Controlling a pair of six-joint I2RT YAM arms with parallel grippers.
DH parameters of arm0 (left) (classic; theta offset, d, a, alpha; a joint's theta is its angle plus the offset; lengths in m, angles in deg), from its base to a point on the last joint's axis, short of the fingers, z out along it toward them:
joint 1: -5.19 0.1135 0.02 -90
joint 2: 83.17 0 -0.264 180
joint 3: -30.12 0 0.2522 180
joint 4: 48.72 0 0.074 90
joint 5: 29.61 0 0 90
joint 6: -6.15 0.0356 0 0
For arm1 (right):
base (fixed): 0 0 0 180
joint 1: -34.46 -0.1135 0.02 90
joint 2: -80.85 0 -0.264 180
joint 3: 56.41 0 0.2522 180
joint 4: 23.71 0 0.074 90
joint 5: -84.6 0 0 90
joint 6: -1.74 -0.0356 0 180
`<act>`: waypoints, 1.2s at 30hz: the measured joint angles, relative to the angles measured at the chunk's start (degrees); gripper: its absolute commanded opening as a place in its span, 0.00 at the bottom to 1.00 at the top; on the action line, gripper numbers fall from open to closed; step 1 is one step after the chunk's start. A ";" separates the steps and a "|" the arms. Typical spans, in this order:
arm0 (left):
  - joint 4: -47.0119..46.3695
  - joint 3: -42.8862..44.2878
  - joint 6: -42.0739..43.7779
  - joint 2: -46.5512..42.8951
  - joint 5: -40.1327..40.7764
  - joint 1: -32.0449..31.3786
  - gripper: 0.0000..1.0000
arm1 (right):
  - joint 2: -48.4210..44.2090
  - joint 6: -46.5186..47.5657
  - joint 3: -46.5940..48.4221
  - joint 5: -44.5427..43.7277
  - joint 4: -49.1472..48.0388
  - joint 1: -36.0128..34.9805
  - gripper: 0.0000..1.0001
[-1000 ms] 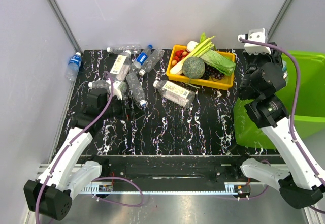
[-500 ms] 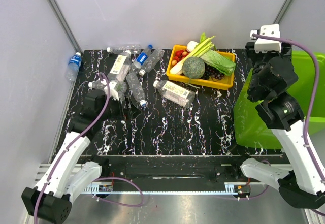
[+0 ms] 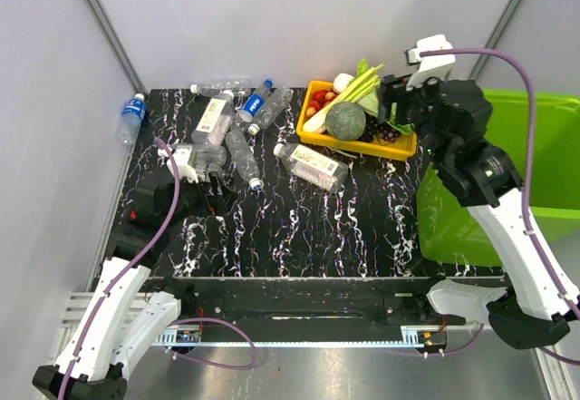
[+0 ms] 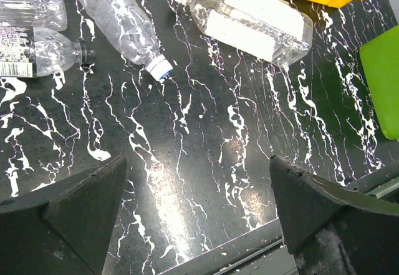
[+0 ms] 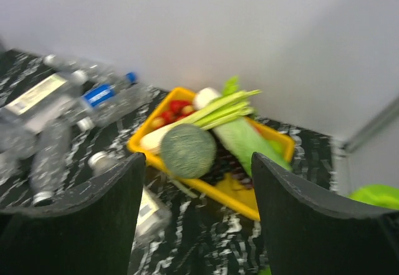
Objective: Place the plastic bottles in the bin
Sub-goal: Pick up the plastic bottle at the center of the board.
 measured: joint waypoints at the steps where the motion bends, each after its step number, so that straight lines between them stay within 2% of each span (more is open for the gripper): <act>1: 0.04 -0.02 -0.07 -0.04 0.33 0.00 0.99 | 0.74 -1.22 -0.28 1.95 -0.20 -0.50 0.75; 4: 0.07 -0.02 -0.24 -0.20 0.63 0.00 0.99 | 2.19 -3.67 -2.38 5.64 -1.01 -2.80 0.78; 6: 0.31 -0.04 -0.24 -0.85 0.85 0.00 0.99 | 3.74 -4.70 -3.50 6.56 -1.31 -5.03 0.84; 10: 0.61 -0.07 -0.22 -3.87 2.38 0.00 0.99 | 9.46 -5.97 -4.42 6.93 -1.22 -9.27 0.88; 15: 1.14 -0.04 -0.22 -6.40 5.22 0.00 0.99 | 16.22 -7.19 -6.84 8.09 -1.25 -10.36 0.99; 27: 2.34 -0.04 -0.20 -7.50 6.40 -0.90 0.99 | 29.68 -3.04 -7.89 6.36 -0.79 -10.34 0.99; 36: 2.36 -0.04 -0.20 -8.24 6.56 -1.16 0.99 | 37.92 -0.85 -6.97 10.16 0.70 -9.14 0.99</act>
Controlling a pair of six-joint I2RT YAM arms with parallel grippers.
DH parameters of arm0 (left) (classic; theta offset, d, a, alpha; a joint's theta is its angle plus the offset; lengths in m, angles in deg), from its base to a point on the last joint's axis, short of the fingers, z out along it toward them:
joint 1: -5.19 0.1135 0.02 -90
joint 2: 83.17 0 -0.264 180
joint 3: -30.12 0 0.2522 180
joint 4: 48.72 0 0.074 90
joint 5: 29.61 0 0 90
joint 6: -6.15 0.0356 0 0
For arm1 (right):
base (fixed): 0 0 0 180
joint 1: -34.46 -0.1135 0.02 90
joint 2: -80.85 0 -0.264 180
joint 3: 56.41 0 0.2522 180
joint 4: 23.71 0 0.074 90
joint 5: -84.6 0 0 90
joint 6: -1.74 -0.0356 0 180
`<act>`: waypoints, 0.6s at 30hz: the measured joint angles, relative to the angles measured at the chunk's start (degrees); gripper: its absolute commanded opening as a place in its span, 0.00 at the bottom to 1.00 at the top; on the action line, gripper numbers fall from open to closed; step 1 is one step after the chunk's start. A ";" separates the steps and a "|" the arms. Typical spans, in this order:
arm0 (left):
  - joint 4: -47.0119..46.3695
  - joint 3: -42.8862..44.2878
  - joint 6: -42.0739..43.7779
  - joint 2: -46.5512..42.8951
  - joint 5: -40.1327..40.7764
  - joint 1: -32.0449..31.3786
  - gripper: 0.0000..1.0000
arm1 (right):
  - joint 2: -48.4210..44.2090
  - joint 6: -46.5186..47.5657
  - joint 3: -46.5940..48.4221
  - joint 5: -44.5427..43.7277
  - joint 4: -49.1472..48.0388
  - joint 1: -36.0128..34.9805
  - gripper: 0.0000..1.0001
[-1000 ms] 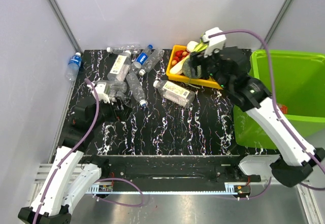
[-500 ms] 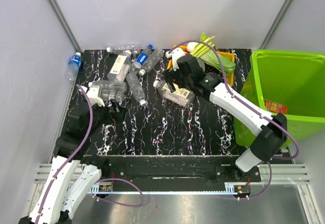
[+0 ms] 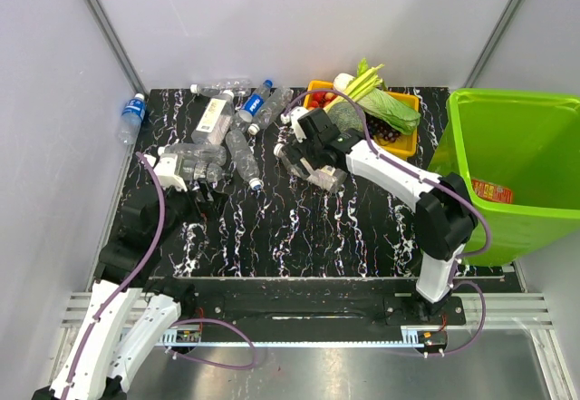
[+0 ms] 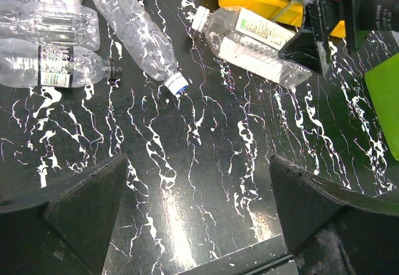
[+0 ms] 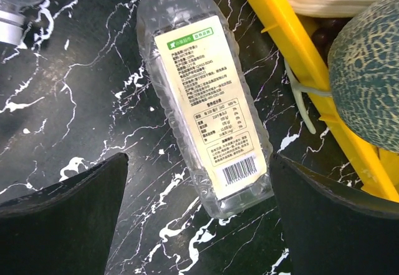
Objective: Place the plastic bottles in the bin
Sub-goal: Pick up the plastic bottle at the center of the board.
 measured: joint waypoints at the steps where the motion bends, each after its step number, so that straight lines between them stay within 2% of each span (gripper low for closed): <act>1: -0.04 0.00 0.00 0.02 0.00 -0.02 0.99 | 0.74 0.00 0.31 0.42 0.33 0.42 0.99; 18: -0.04 0.00 0.00 0.04 -0.04 -0.72 0.99 | 8.68 4.63 3.91 5.92 2.32 4.55 0.99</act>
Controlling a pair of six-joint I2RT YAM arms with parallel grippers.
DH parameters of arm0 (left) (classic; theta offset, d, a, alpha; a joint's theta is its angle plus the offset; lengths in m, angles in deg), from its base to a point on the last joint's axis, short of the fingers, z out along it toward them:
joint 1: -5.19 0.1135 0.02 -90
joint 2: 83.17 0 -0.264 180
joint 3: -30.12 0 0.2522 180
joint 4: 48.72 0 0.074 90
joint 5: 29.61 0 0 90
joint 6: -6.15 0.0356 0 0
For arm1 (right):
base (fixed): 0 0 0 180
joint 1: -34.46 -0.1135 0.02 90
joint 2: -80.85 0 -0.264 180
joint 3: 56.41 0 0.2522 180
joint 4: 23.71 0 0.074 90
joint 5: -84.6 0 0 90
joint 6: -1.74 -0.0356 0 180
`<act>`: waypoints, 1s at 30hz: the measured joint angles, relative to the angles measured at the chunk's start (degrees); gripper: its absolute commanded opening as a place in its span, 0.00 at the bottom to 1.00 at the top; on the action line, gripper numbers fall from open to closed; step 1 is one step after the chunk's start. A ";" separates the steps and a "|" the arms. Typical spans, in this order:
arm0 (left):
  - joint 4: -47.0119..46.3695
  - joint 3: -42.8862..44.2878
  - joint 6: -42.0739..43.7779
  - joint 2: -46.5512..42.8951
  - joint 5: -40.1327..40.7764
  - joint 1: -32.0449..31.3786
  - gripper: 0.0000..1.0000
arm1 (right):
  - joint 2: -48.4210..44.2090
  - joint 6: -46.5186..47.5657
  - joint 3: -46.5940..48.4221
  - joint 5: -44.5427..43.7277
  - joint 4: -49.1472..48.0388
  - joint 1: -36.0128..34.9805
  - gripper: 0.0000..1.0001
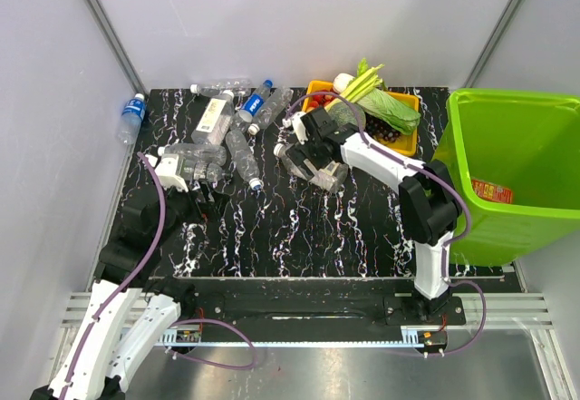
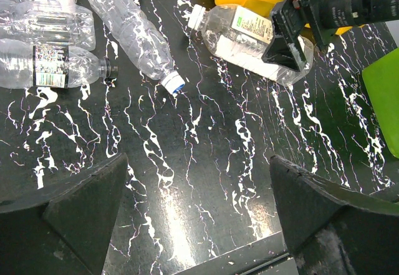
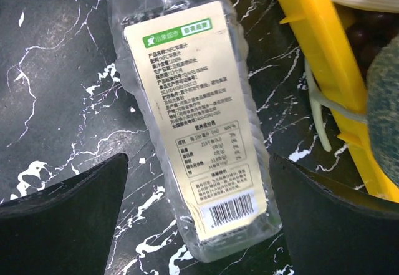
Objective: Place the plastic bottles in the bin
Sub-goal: Pick up the plastic bottle at the center of the board.
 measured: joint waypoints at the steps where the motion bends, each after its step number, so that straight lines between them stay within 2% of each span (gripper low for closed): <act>1: 0.00 0.00 0.00 0.00 0.00 -0.02 0.99 | 0.63 0.44 0.15 0.39 -0.04 0.07 1.00; 9: -0.02 0.00 0.00 0.11 0.00 0.00 0.99 | 4.46 2.60 1.11 0.28 0.17 0.46 0.97; 13: -0.02 0.00 0.00 0.11 0.00 -0.02 0.99 | 4.52 2.49 0.98 0.66 0.35 0.46 0.80; 15: 0.00 0.00 0.00 0.11 0.00 0.00 0.99 | 4.17 2.47 0.26 1.51 0.04 0.46 0.66; 18: 0.00 0.00 0.00 0.11 0.00 -0.02 0.99 | 2.73 1.99 -1.31 3.34 -0.11 0.52 0.54; 24: 0.00 0.00 0.00 0.11 0.02 0.00 0.99 | -0.85 -1.33 -3.41 7.54 0.50 0.52 0.52; 30: 0.00 0.00 0.00 0.09 0.04 -0.02 0.99 | -7.41 -3.74 -3.52 8.37 0.96 0.52 0.47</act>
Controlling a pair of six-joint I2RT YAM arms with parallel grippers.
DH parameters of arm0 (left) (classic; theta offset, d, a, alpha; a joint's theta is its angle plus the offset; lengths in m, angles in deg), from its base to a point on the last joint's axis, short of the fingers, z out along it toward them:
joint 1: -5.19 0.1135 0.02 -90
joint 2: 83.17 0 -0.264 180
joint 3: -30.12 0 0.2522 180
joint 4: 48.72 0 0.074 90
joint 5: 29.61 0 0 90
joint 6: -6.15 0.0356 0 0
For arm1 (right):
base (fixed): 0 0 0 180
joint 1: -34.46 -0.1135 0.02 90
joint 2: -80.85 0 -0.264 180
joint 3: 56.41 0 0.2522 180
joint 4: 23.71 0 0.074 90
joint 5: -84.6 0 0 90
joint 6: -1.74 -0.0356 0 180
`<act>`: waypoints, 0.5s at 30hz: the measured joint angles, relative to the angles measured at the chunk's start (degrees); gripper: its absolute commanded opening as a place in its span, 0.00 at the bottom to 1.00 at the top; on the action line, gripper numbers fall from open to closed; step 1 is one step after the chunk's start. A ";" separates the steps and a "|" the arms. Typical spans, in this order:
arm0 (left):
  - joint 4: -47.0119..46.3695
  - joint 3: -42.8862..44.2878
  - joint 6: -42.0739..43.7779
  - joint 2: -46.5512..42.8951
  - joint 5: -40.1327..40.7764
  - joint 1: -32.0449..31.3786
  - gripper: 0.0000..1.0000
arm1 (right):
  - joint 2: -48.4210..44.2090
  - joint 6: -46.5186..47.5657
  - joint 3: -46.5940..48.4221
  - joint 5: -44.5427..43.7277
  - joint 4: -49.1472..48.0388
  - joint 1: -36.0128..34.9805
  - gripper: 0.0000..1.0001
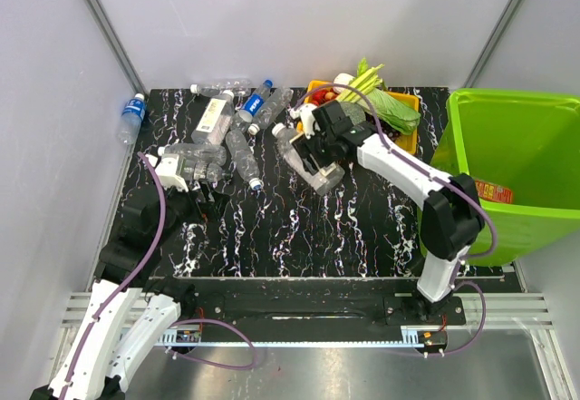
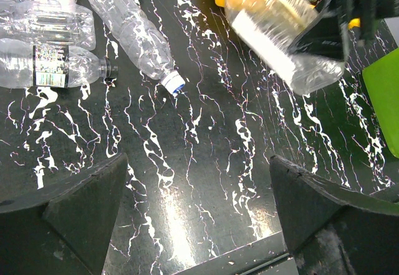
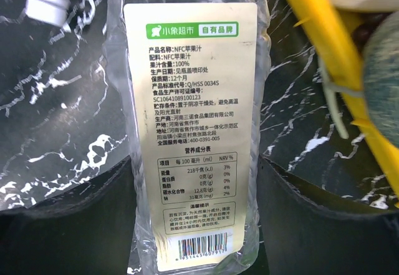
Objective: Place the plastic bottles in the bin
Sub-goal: Pick up the plastic bottle at the center of the board.
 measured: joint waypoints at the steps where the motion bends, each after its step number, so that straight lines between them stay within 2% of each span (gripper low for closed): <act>1: 0.00 0.00 0.00 0.00 0.00 0.02 0.99 | -1.31 -0.37 0.35 -0.61 0.07 0.00 0.47; 6: -0.02 0.00 -0.02 0.00 0.00 0.02 0.99 | -9.57 -1.73 1.31 -4.07 -1.51 0.13 0.45; 15: -0.02 -0.02 -0.02 0.02 0.00 0.00 0.99 | -31.95 -3.93 -3.04 -11.37 -12.96 4.87 0.37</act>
